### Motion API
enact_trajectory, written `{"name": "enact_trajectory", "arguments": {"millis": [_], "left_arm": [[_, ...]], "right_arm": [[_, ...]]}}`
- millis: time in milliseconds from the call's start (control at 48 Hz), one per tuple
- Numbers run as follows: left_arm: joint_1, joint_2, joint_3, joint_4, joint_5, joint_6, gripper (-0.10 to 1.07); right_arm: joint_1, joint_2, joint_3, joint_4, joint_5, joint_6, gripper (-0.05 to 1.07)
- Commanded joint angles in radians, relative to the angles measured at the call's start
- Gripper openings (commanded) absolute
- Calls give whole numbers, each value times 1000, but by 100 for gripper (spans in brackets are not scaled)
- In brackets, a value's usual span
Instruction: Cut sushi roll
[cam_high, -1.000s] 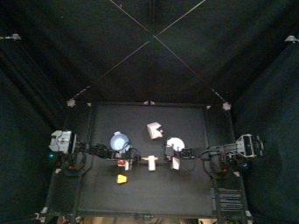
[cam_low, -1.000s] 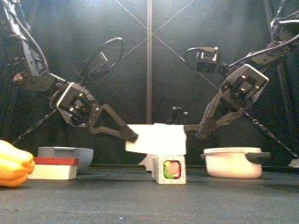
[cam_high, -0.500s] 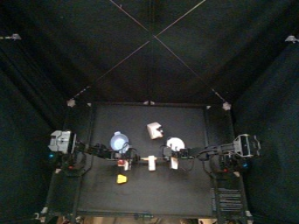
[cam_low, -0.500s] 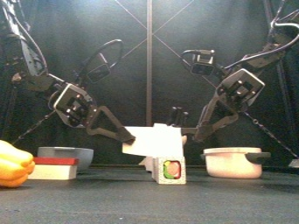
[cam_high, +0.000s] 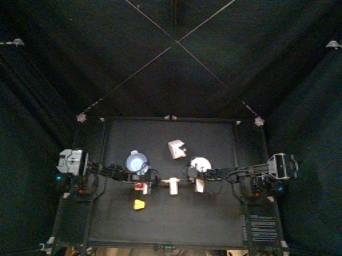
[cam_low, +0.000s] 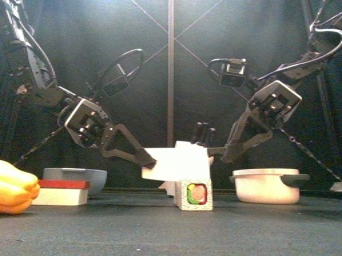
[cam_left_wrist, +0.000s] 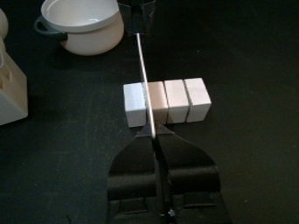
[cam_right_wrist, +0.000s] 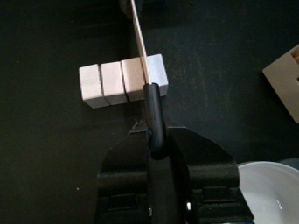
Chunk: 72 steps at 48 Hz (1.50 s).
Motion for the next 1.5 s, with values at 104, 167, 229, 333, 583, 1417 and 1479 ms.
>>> {"name": "enact_trajectory", "arguments": {"millis": [104, 167, 229, 333, 583, 1417, 1479], "left_arm": [[-6, 12, 8, 5, 9, 3, 22], [-6, 17, 6, 5, 9, 3, 22], [-8, 23, 8, 5, 9, 3, 22], [-6, 29, 6, 5, 9, 3, 22], [-8, 49, 6, 5, 26, 3, 22], [-3, 69, -43, 5, 132, 2, 21], [-5, 66, -43, 3, 133, 3, 21]], "right_arm": [[-17, 15, 2, 2, 3, 3, 40], [-17, 25, -2, 2, 3, 3, 40], [-17, 35, -3, 2, 3, 3, 40], [-18, 52, -2, 2, 3, 3, 40], [-18, 84, -8, 3, 3, 5, 40], [-29, 110, -46, 2, 20, 3, 40], [-38, 110, -52, 2, 21, 3, 40]]}}
